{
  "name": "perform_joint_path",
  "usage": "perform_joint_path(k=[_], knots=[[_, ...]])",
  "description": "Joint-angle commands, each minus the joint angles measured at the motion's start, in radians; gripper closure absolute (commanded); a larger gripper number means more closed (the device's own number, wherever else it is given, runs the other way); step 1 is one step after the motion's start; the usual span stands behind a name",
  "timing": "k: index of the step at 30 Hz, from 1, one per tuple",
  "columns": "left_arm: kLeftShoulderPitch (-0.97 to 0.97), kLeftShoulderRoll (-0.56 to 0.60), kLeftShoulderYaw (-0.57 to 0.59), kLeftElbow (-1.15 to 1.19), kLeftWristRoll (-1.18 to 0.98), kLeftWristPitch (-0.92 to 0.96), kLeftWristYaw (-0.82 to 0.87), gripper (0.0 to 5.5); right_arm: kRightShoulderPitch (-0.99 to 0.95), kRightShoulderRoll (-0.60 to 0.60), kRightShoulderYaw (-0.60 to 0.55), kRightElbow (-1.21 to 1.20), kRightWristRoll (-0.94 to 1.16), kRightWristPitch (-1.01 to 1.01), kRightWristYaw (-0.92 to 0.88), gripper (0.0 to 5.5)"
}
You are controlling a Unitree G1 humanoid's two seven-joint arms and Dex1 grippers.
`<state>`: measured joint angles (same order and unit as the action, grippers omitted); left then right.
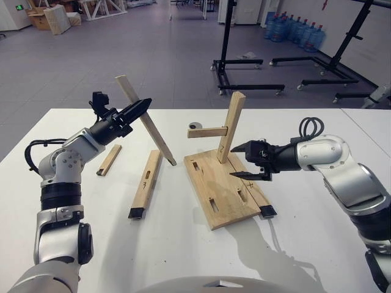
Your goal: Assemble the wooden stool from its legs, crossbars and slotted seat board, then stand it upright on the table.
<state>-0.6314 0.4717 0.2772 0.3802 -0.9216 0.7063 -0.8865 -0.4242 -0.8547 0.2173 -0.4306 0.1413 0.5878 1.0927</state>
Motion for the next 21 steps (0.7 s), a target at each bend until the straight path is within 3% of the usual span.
perform_joint_path(k=[1, 10, 21], knots=[[-0.104, -0.036, 0.014, 0.165, 0.039, -0.058, -0.071, 3.48, -0.014, 0.004, 0.000, -0.009, 0.024, 0.019, -0.003, 2.18], [-0.212, -0.126, -0.072, 0.367, 0.237, -0.279, -0.225, 3.48, -0.020, 0.047, 0.025, -0.044, 0.038, 0.074, -0.063, 2.18], [-0.307, -0.210, -0.107, 0.572, 0.401, -0.448, -0.275, 3.48, -0.021, 0.106, 0.069, -0.074, 0.033, 0.115, -0.140, 2.18]])
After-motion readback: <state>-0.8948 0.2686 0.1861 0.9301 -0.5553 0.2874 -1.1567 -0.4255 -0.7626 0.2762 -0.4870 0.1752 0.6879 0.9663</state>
